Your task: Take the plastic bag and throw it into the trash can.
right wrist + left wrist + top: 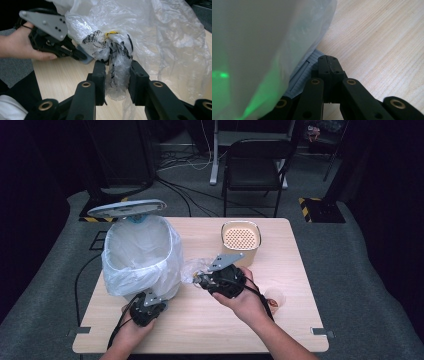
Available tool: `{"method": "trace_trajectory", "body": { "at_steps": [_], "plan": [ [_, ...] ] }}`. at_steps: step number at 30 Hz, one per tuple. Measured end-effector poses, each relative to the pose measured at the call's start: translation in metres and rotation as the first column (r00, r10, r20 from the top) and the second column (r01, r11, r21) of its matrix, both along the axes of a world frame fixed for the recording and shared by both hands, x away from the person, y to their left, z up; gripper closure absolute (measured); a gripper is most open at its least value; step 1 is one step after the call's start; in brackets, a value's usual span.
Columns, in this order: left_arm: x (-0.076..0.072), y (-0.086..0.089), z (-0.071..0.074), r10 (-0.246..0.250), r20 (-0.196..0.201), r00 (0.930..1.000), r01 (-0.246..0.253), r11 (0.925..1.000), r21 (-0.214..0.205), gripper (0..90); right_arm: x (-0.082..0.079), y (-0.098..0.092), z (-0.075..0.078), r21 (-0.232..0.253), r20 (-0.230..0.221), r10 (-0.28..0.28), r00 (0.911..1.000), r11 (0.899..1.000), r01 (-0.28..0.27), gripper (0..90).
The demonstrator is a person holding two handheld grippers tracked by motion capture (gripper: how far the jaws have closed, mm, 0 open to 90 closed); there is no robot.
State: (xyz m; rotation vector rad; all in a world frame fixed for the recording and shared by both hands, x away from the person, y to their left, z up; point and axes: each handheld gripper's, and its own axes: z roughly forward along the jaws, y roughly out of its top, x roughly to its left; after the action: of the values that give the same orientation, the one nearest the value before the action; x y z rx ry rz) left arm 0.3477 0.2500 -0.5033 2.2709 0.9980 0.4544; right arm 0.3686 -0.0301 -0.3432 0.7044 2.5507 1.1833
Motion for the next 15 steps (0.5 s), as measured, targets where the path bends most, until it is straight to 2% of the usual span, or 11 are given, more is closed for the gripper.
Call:
{"method": "trace_trajectory", "body": {
  "at_steps": [6, 15],
  "plan": [
    [0.0, 0.0, 0.0, 0.0, 0.0, 1.0, 0.0, 1.0, 0.001, 90.0, 0.005, 0.004, 0.022, 0.014, 0.024, 0.012, 0.9996, 1.0, -0.013, 70.7],
    [0.0, 0.0, 0.0, 0.003, -0.002, 1.0, -0.003, 1.0, -0.004, 90.0, 0.008, 0.01, 0.043, 0.018, 0.043, 0.016, 0.9989, 1.0, -0.017, 70.8]
  ]
}}
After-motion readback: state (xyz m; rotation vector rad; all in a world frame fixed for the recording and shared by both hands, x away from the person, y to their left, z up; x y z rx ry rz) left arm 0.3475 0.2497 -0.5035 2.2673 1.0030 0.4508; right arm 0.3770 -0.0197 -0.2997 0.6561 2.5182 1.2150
